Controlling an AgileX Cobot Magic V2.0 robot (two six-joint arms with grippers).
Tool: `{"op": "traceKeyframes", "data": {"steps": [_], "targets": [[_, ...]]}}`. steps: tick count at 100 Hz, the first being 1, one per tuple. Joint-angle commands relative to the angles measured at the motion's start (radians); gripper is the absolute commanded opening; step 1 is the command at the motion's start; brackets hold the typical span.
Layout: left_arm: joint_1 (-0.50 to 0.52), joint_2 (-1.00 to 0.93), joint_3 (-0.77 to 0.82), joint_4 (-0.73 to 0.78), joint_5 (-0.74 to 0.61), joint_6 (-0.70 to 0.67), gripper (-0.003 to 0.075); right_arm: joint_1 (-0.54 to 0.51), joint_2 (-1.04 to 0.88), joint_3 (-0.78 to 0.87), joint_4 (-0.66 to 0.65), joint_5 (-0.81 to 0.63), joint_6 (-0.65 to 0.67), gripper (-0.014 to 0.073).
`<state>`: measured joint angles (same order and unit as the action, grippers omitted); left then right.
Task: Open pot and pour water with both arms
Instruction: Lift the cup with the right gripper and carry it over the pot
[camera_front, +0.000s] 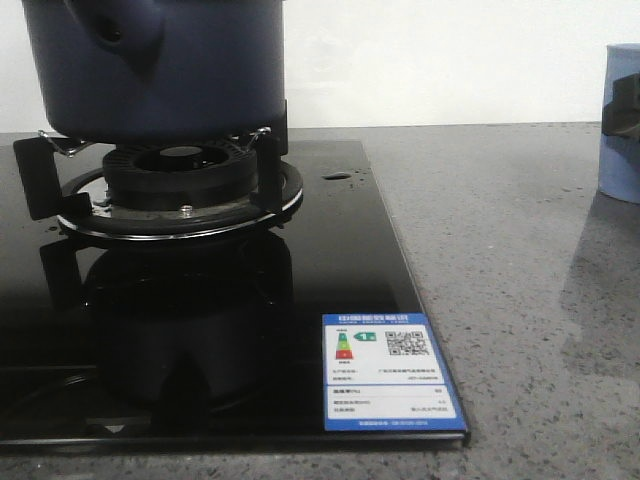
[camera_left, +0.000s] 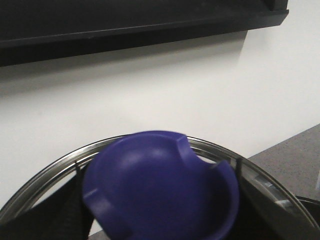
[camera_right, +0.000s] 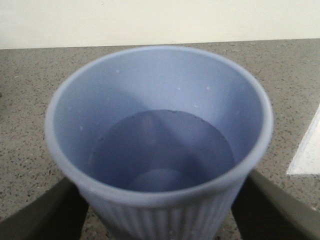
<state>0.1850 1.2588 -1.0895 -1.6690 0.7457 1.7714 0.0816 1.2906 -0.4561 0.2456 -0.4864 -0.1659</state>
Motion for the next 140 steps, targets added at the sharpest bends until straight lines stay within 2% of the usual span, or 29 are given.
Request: {"op": "traceKeyframes", "data": {"steps": [1, 39, 86, 124, 140], "targets": [[0.0, -0.036, -0.04, -0.077, 0.019, -0.011, 0.0369, 0.002, -0.018, -0.031, -0.017, -0.08, 0.001, 0.0345], [0.0, -0.036, -0.04, -0.077, 0.019, -0.011, 0.0369, 0.002, -0.022, -0.038, -0.093, -0.102, 0.001, 0.0345], [0.0, -0.036, -0.04, -0.077, 0.019, -0.011, 0.0369, 0.01, -0.022, -0.228, -0.113, 0.06, 0.001, 0.0345], [0.0, -0.036, -0.04, -0.077, 0.019, -0.011, 0.0369, 0.166, -0.022, -0.39, -0.2, 0.141, 0.001, 0.0345], [0.0, -0.036, -0.04, -0.077, 0.019, -0.011, 0.0369, 0.233, -0.018, -0.498, -0.246, 0.247, 0.001, 0.0345]]}}
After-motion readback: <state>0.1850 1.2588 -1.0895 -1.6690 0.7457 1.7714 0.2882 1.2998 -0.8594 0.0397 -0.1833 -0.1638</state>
